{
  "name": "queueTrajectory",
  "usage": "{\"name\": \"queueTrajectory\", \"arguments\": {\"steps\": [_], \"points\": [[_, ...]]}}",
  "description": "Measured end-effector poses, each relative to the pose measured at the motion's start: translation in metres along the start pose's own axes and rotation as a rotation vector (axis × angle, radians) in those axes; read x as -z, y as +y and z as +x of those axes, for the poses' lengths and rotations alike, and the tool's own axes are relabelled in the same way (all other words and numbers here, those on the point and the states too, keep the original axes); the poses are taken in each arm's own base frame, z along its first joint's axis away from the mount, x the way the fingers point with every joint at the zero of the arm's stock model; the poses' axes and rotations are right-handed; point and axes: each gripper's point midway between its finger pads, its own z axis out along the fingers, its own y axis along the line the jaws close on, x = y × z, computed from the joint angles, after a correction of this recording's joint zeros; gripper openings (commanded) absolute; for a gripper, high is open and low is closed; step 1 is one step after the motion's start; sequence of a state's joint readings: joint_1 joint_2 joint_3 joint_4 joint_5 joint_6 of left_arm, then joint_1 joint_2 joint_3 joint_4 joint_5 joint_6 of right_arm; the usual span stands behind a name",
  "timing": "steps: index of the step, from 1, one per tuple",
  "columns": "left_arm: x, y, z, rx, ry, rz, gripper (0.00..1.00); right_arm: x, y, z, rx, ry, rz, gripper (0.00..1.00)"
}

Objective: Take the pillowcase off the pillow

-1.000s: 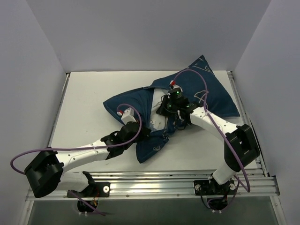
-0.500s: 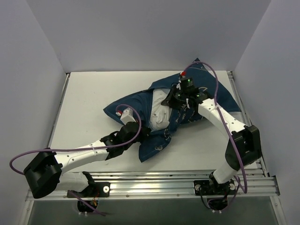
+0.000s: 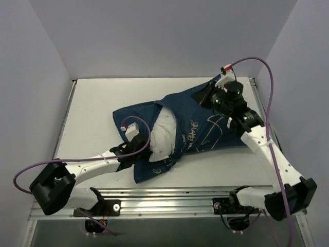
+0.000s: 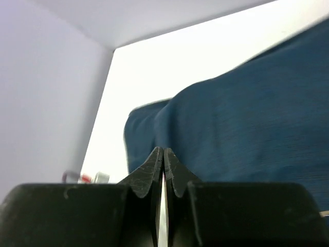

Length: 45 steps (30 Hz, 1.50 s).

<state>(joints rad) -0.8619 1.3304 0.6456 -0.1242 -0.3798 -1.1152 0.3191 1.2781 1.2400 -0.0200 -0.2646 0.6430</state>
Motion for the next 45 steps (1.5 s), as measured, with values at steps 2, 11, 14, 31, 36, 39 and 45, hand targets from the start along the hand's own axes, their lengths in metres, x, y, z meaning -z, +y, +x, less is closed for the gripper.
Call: {"name": "queueTrajectory", "arguments": {"steps": [2,11,14,31,36,39,45], "points": [[-0.003,0.003,-0.008,0.001,-0.015,-0.014,0.02,0.017,0.026,0.016,0.072,0.019,-0.063,0.00],[-0.005,-0.004,-0.007,-0.049,-0.014,0.045,0.02,0.042,0.018,0.186,0.350,0.345,-0.100,0.53],[0.000,-0.008,-0.003,-0.057,0.002,0.106,0.02,0.054,0.013,0.233,0.471,0.421,-0.111,0.66],[0.030,-0.033,-0.001,-0.115,0.064,0.255,0.02,0.043,0.018,0.257,0.893,0.238,-0.087,1.00],[0.032,-0.036,-0.003,-0.126,0.069,0.253,0.02,0.042,0.023,0.261,0.914,0.236,-0.110,1.00],[0.033,-0.037,-0.004,-0.130,0.068,0.255,0.02,0.047,0.031,0.258,0.899,0.218,-0.142,1.00],[0.033,-0.038,-0.003,-0.134,0.076,0.257,0.02,0.052,0.038,0.251,0.876,0.186,-0.169,1.00]]}}
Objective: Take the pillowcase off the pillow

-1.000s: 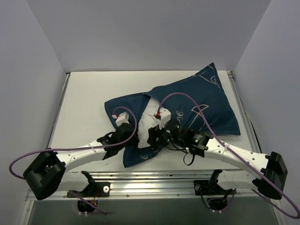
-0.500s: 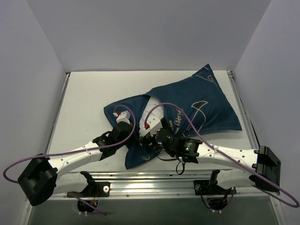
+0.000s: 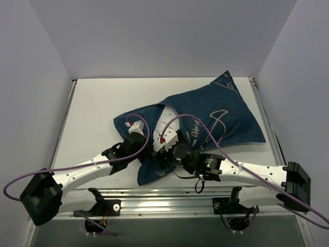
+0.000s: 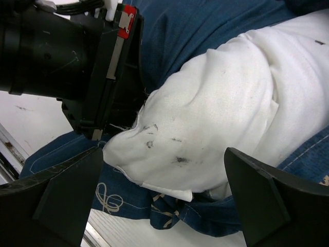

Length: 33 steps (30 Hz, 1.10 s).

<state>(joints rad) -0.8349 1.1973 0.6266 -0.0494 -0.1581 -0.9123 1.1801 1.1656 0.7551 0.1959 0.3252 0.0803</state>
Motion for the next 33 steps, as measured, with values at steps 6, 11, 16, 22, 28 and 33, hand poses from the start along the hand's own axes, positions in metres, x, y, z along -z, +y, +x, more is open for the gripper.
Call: {"name": "queueTrajectory", "arguments": {"steps": [6,11,16,22,28,33], "points": [[0.001,0.000,0.000,0.000,0.004,-0.002,0.02,-0.019,0.004,0.024,0.027,0.061,0.017,1.00],[0.004,0.000,-0.001,0.000,0.004,-0.002,0.02,-0.028,-0.002,0.035,0.036,0.077,0.058,0.99],[0.006,-0.003,-0.003,0.004,-0.004,0.006,0.02,-0.037,-0.019,0.036,0.021,0.070,0.122,0.91],[0.008,-0.005,-0.007,0.010,-0.019,0.016,0.02,-0.043,-0.041,0.029,-0.025,0.045,0.172,0.45],[0.008,-0.011,-0.011,0.027,-0.034,0.038,0.02,-0.045,-0.044,0.029,-0.042,0.044,0.171,0.36],[0.008,-0.010,-0.010,0.027,-0.031,0.033,0.02,-0.050,-0.047,0.034,-0.052,0.056,0.180,0.72]]}}
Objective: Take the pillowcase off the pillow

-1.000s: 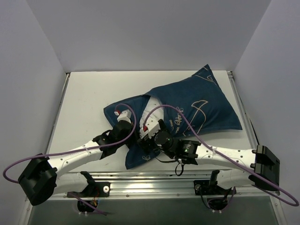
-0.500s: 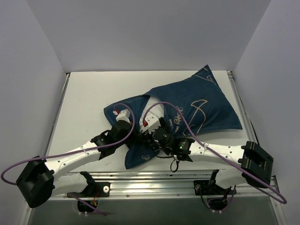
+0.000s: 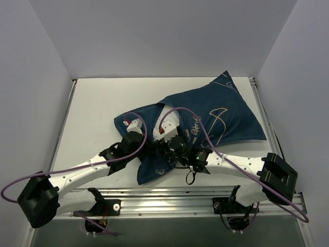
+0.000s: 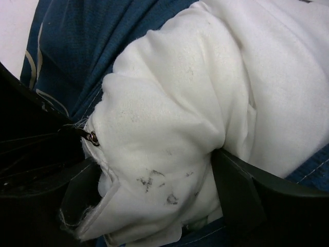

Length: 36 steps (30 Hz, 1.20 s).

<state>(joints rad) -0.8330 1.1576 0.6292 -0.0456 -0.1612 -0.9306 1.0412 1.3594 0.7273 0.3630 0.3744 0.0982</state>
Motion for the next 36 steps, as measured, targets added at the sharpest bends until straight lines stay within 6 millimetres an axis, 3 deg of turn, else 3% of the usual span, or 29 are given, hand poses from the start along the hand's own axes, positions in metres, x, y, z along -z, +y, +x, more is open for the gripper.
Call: {"name": "queueTrajectory", "arguments": {"steps": [1,4,5,6,7,11,16,24,30,36], "points": [[0.000,0.000,0.000,0.000,0.000,-0.001,0.02,-0.002,0.000,0.002,0.002,0.005,0.001,0.68],[0.000,0.001,0.000,0.000,-0.001,-0.004,0.02,-0.007,0.002,0.006,0.009,0.018,0.009,0.33],[0.000,0.001,0.000,0.000,-0.003,-0.004,0.02,-0.009,0.002,0.006,0.012,0.021,0.011,0.12],[0.000,0.001,-0.001,0.001,-0.006,-0.002,0.02,-0.010,0.002,0.006,0.016,0.022,0.013,0.03],[-0.001,0.001,-0.001,0.003,-0.009,0.000,0.02,-0.010,0.003,0.004,0.014,0.021,0.013,0.00],[-0.004,0.003,-0.001,0.033,-0.030,0.003,0.02,-0.010,-0.002,-0.011,0.015,0.023,0.033,0.00],[-0.006,0.002,-0.006,0.121,-0.073,0.019,0.02,-0.005,-0.031,-0.038,-0.012,0.025,0.096,0.00],[0.014,-0.021,-0.022,0.274,-0.135,0.137,0.02,0.042,-0.085,-0.083,-0.225,-0.052,0.124,0.00],[0.021,-0.027,-0.021,0.322,-0.126,0.180,0.02,0.066,-0.093,-0.080,-0.334,-0.029,0.074,0.00],[0.017,-0.017,-0.011,0.261,-0.096,0.140,0.09,0.076,-0.069,-0.061,-0.356,0.011,-0.108,0.00]]}}
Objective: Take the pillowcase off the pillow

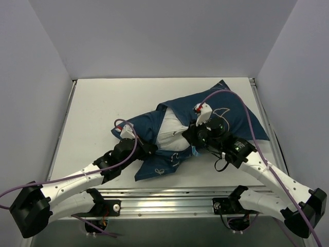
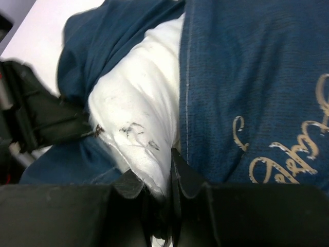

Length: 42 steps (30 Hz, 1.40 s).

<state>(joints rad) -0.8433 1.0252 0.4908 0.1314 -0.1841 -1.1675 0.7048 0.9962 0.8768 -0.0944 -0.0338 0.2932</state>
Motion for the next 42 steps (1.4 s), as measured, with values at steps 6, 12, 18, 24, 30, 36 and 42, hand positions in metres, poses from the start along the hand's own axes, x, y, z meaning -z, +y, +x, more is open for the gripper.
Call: {"name": "queueTrajectory", "arguments": {"steps": [6,12,18,24,30,36,42], "points": [[0.017,0.036,0.005,-0.122,0.043,-0.147,0.40,0.017,0.040,0.036,0.011,0.107,-0.245,0.47],[0.052,0.046,-0.023,-0.256,0.009,-0.288,0.73,0.042,0.079,0.045,0.069,0.141,-0.396,0.70],[0.080,-0.013,-0.078,-0.341,-0.124,-0.257,0.79,0.034,0.080,-0.005,0.095,0.062,-0.314,0.69],[0.079,-0.023,-0.112,-0.428,-0.198,-0.345,0.72,-0.025,0.102,-0.059,0.113,-0.004,-0.275,0.69],[0.058,0.008,-0.121,-0.469,-0.160,-0.480,0.72,-0.101,0.098,-0.018,0.128,0.085,-0.238,0.68],[0.036,0.009,-0.108,-0.536,-0.055,-0.462,0.68,-0.113,0.051,0.081,0.030,0.160,-0.184,0.68],[0.006,0.002,-0.093,-0.599,0.030,-0.394,0.65,-0.094,0.027,0.079,-0.098,0.006,-0.201,0.69]]}}
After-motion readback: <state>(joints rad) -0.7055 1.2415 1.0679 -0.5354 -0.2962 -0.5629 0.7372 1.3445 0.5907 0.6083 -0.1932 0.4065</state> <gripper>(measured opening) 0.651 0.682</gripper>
